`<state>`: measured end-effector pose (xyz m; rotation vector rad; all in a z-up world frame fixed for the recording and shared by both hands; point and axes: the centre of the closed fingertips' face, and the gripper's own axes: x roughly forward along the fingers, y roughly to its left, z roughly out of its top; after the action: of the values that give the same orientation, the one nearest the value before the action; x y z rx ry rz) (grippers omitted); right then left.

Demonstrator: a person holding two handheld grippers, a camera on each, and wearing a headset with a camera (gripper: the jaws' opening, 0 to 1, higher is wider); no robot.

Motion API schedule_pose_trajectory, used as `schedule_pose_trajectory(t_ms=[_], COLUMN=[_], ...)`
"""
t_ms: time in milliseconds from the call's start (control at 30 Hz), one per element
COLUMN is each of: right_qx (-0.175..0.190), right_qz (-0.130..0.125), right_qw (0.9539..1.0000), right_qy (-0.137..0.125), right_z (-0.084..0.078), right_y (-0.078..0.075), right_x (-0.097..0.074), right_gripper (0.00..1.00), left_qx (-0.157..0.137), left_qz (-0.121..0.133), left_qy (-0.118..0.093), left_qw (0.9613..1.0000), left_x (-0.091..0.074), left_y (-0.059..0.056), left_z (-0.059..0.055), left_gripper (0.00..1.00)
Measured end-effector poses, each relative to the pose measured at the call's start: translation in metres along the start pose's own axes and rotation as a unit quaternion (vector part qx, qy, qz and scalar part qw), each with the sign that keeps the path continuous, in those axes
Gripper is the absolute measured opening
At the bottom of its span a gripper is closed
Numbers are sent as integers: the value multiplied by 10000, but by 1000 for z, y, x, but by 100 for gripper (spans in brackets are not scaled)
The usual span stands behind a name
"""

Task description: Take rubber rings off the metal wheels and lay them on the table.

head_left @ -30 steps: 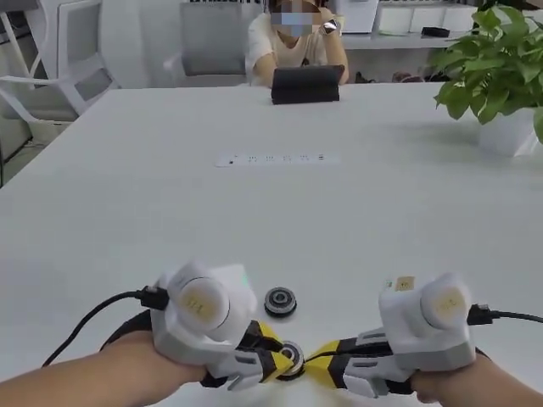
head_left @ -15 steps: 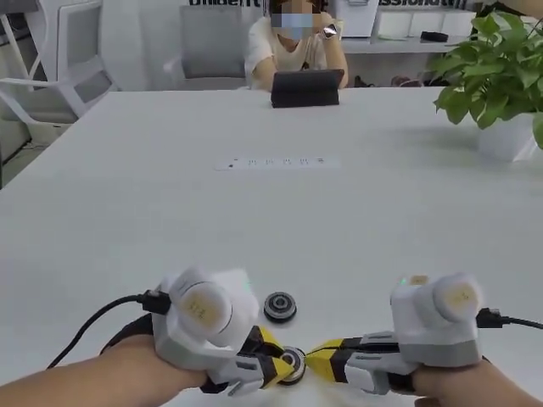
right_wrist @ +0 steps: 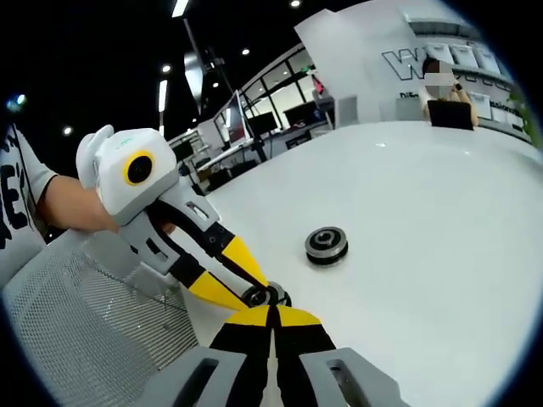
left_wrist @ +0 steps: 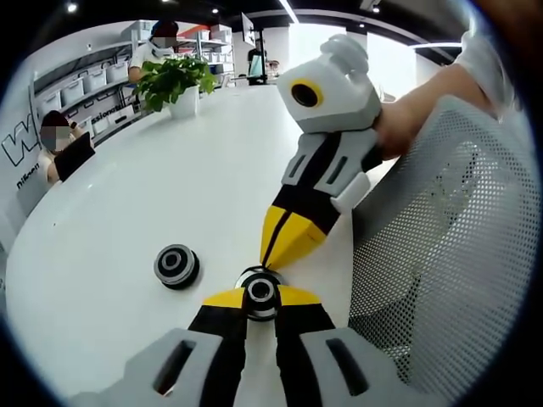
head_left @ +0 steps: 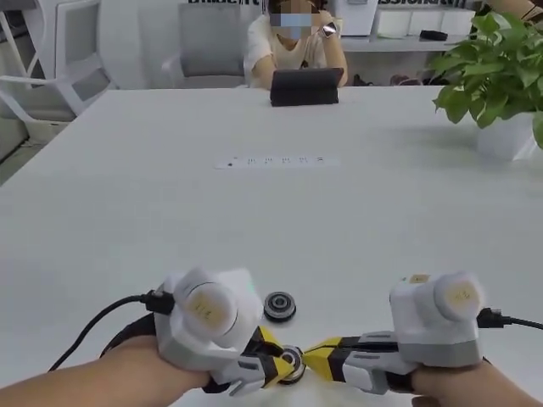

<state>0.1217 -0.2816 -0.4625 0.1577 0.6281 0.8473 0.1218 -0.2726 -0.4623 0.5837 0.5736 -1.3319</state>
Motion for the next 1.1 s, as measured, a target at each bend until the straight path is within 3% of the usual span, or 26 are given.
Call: schedule_pose_trajectory(t_ms=[600,800,1100], right_qx=[25,72,81], right_qz=[260,491,377], right_qw=[9996,9984,9987], right_qy=[-131,-289,-332], right_z=[4,9,9], right_y=[12,21,14], right_x=[5,4,2], right_gripper=[0,0,0], left_qx=[-13,-13,-17], left_qz=[-2,-1,2], left_qy=[5,-10,-42], left_qw=[10000,10000,10000], left_x=[0,0,-1], left_y=[0,-1,-1], left_z=[0,0,0], left_gripper=[6,7,7])
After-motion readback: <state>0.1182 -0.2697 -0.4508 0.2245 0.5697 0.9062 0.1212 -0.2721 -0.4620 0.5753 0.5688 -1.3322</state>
